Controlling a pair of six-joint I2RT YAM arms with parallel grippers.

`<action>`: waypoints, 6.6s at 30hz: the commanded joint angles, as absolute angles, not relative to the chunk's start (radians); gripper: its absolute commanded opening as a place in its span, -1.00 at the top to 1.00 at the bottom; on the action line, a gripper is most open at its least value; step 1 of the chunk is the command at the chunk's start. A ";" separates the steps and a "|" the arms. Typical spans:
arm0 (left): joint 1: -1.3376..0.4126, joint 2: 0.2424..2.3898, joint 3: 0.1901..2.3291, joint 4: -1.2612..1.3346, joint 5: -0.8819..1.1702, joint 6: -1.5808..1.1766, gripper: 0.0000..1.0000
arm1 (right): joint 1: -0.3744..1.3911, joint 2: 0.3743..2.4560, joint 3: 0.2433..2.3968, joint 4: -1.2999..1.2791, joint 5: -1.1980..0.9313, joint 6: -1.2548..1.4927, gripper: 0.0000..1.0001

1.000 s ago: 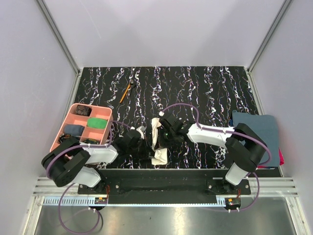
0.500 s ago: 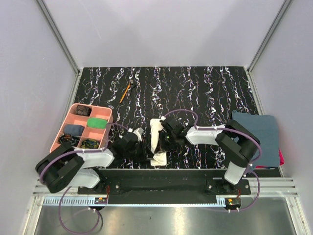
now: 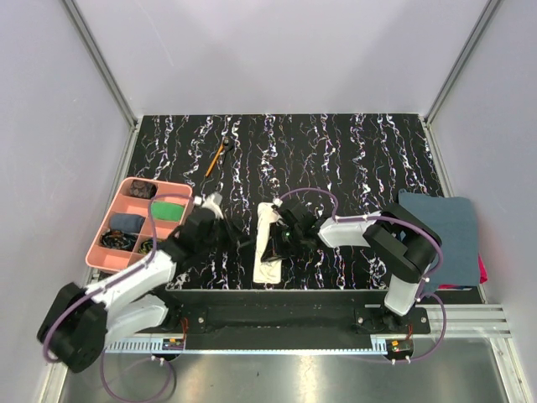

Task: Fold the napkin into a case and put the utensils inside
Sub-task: Grasp the top corner of the smaller rectangle folded napkin from the folded napkin, then turn over the smaller rectangle-folded napkin at the center of the board.

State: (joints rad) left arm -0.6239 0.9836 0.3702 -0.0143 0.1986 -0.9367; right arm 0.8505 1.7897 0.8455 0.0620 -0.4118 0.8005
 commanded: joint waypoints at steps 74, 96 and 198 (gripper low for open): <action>-0.515 1.667 0.689 0.222 0.192 -0.805 0.95 | 0.742 1.672 0.894 -0.132 -0.512 0.546 0.65; -0.525 1.611 0.680 0.204 0.156 -0.836 0.95 | 0.798 1.627 0.910 -0.213 -0.400 0.546 0.56; -0.399 1.080 0.730 -0.252 0.076 -0.744 0.31 | 0.663 1.899 0.848 0.468 -0.778 0.844 0.97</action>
